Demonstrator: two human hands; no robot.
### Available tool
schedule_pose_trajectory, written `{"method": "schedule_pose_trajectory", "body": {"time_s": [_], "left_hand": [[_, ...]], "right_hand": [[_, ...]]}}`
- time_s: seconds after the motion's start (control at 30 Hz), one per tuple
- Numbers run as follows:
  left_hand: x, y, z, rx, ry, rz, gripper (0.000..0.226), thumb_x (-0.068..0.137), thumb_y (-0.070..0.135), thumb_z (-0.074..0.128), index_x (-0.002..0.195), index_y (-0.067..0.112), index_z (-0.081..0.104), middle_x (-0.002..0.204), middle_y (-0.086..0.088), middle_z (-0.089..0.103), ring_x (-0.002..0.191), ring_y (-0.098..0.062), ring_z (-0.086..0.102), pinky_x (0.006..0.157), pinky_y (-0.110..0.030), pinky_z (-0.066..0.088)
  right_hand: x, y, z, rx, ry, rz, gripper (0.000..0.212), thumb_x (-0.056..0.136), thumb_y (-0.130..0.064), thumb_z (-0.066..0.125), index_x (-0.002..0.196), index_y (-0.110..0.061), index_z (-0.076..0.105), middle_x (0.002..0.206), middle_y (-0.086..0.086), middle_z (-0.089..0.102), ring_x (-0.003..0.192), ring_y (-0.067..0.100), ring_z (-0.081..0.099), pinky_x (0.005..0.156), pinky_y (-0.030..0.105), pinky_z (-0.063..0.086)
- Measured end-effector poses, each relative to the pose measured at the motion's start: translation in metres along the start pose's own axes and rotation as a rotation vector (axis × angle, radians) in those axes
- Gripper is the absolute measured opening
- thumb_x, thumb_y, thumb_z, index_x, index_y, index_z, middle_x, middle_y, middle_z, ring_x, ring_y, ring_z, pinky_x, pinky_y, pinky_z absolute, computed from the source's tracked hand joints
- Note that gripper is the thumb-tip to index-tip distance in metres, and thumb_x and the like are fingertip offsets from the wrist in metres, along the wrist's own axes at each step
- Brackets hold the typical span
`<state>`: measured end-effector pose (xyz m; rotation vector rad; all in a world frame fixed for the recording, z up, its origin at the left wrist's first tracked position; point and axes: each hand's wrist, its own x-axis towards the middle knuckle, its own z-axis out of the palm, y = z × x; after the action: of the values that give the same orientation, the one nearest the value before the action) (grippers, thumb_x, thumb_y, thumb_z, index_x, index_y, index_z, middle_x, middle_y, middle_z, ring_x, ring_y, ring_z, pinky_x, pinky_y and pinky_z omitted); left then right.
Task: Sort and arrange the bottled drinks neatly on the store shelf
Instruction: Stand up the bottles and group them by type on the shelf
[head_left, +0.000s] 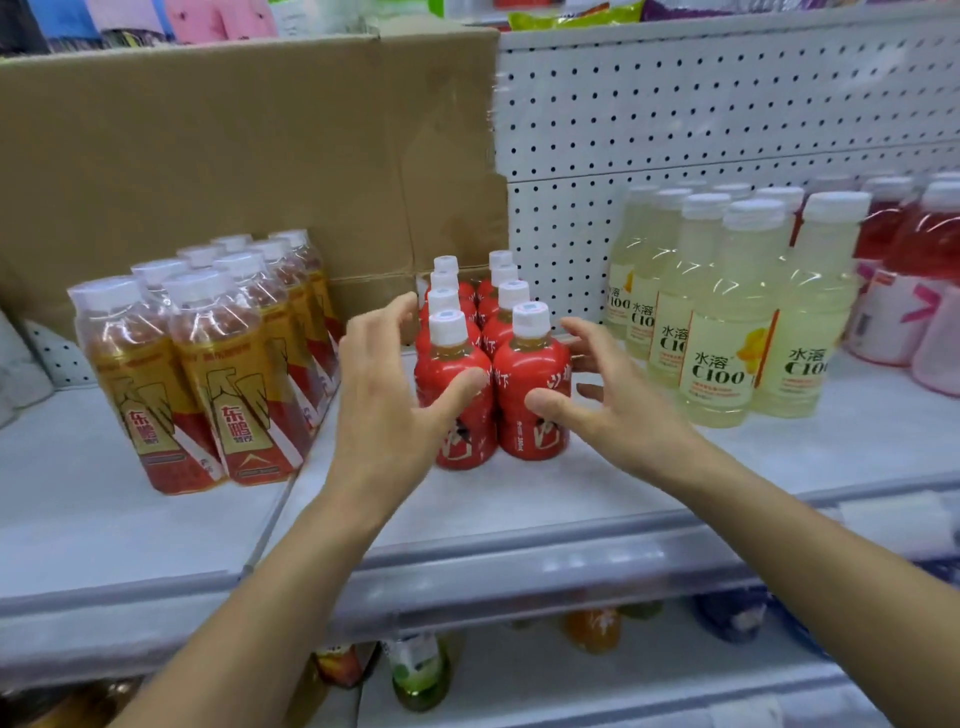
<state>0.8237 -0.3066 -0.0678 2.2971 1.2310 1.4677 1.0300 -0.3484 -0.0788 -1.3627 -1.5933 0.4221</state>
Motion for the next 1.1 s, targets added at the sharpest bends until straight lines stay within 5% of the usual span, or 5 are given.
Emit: {"method": "schedule_pose_trajectory", "body": {"time_s": [0.2, 0.4, 0.6, 0.9, 1.1], "left_hand": [[-0.018, 0.072, 0.031, -0.099, -0.036, 0.338, 0.065, 0.085, 0.035, 0.070, 0.141, 0.018, 0.042, 0.135, 0.014, 0.034, 0.132, -0.004, 0.037, 0.111, -0.017, 0.030], [-0.005, 0.115, 0.102, -0.317, -0.416, -0.119, 0.097, 0.080, 0.050, 0.075, 0.152, 0.047, 0.010, 0.151, 0.028, 0.020, 0.140, 0.004, 0.026, 0.118, -0.028, 0.026], [0.023, 0.131, 0.183, -0.417, -0.570, -0.391, 0.125, 0.066, 0.024, 0.089, 0.152, 0.051, 0.002, 0.164, 0.012, 0.013, 0.146, -0.010, 0.023, 0.121, -0.041, 0.025], [0.036, 0.133, 0.221, -0.576, -0.524, -0.455, 0.098, 0.085, -0.010, 0.067, 0.152, 0.035, 0.013, 0.124, 0.007, 0.066, 0.114, -0.010, 0.065, 0.095, -0.033, 0.055], [0.035, 0.143, 0.219, -0.613, -0.469, -0.476, 0.095, 0.082, -0.008, 0.072, 0.152, 0.027, 0.019, 0.126, 0.000, 0.065, 0.110, -0.010, 0.067, 0.082, -0.024, 0.057]], "right_hand": [[-0.034, 0.018, -0.060, -0.142, 0.311, -0.325, 0.040, 0.088, -0.027, 0.070, 0.125, -0.022, 0.056, 0.116, -0.007, 0.060, 0.110, 0.008, 0.057, 0.088, 0.022, 0.048], [-0.040, 0.059, -0.154, -0.133, 0.562, -0.309, 0.051, 0.084, -0.025, 0.067, 0.130, -0.023, 0.045, 0.129, -0.006, 0.048, 0.117, 0.012, 0.050, 0.094, 0.025, 0.044], [-0.012, 0.124, -0.222, -0.014, 0.035, 0.140, 0.115, 0.066, -0.049, 0.079, 0.155, -0.040, 0.007, 0.158, -0.010, 0.026, 0.135, 0.010, 0.039, 0.112, 0.043, 0.038], [0.029, 0.158, -0.222, 0.180, -0.336, 0.063, 0.078, 0.088, -0.001, 0.068, 0.128, -0.055, 0.029, 0.128, -0.025, 0.052, 0.106, -0.025, 0.050, 0.080, 0.001, 0.043], [0.032, 0.160, -0.227, 0.244, -0.381, 0.076, 0.088, 0.085, -0.009, 0.075, 0.148, -0.044, 0.023, 0.138, -0.019, 0.051, 0.126, 0.000, 0.050, 0.105, 0.028, 0.044]]}}
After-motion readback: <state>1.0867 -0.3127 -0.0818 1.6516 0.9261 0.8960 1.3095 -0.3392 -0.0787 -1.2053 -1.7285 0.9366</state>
